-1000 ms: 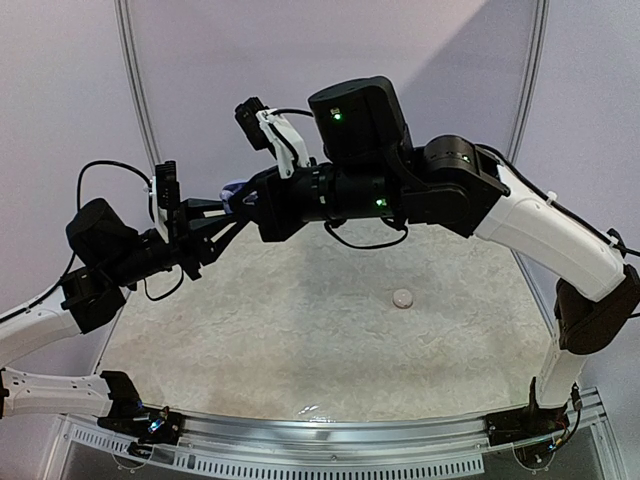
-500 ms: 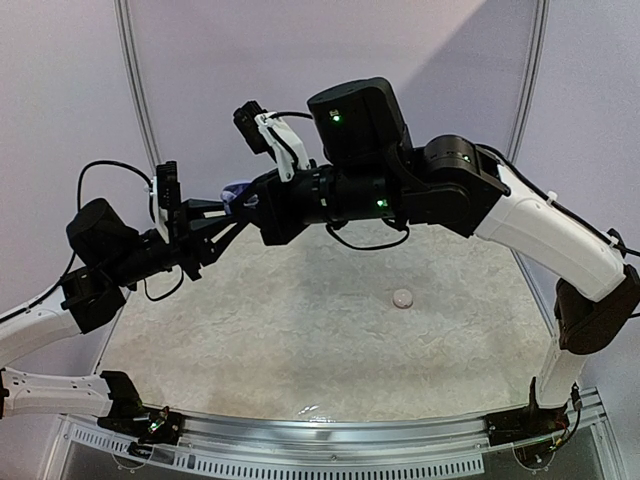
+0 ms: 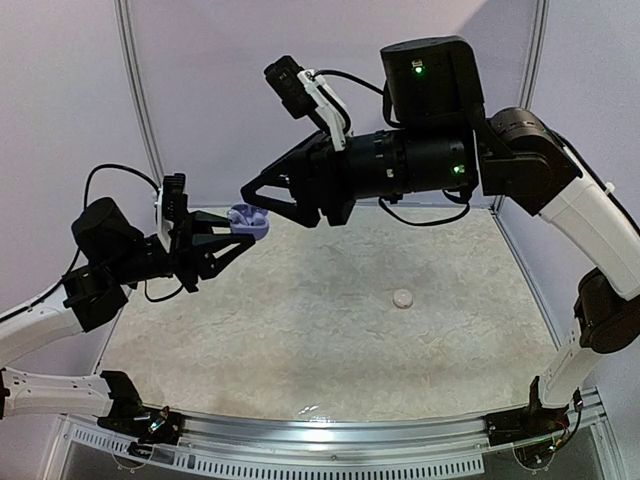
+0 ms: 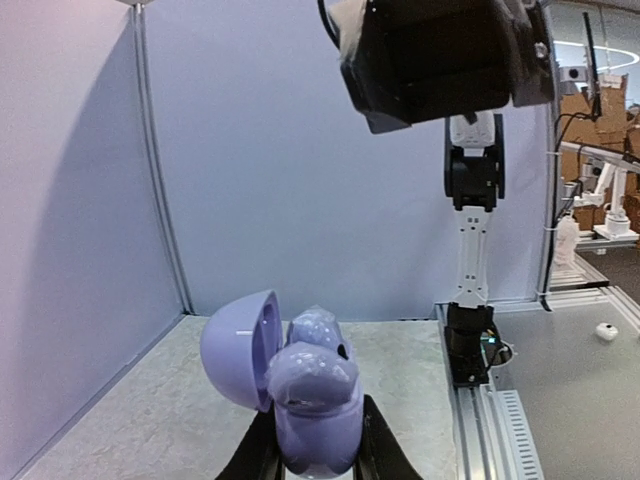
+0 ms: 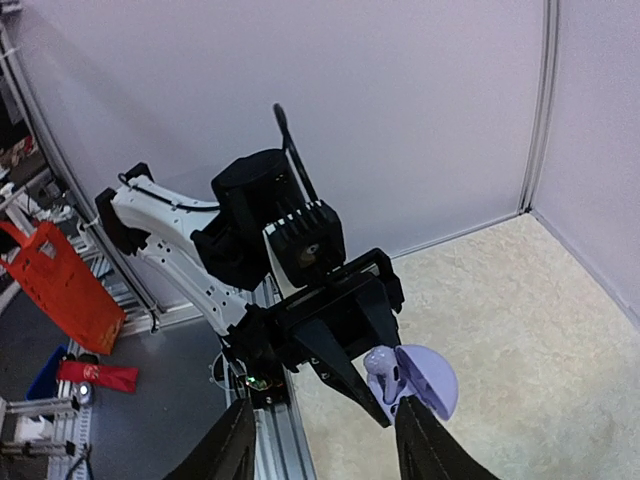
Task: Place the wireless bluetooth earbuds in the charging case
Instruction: Adjust the left earbud in the left side groove of the charging case.
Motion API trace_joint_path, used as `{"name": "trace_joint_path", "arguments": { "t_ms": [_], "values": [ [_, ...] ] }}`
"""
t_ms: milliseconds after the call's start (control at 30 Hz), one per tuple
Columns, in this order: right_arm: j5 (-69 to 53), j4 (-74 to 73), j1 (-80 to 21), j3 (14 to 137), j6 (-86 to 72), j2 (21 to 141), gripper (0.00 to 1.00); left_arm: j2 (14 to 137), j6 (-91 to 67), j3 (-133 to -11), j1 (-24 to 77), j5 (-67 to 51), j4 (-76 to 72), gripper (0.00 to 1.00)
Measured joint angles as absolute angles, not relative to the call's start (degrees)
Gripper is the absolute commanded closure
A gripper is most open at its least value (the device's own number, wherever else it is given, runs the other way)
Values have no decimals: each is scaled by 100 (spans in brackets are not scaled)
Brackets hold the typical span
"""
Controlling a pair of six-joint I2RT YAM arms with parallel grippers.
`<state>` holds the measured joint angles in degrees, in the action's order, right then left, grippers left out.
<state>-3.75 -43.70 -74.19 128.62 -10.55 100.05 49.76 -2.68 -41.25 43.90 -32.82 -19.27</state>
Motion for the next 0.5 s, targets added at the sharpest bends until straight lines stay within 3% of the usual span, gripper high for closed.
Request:
{"name": "trace_joint_path", "arguments": {
  "t_ms": [500],
  "values": [
    [-808, -4893, -7419, 13155, 82, 10108, 51, 5533, -226, -4130, 4386, -4980, -1896, 100]
  ]
}}
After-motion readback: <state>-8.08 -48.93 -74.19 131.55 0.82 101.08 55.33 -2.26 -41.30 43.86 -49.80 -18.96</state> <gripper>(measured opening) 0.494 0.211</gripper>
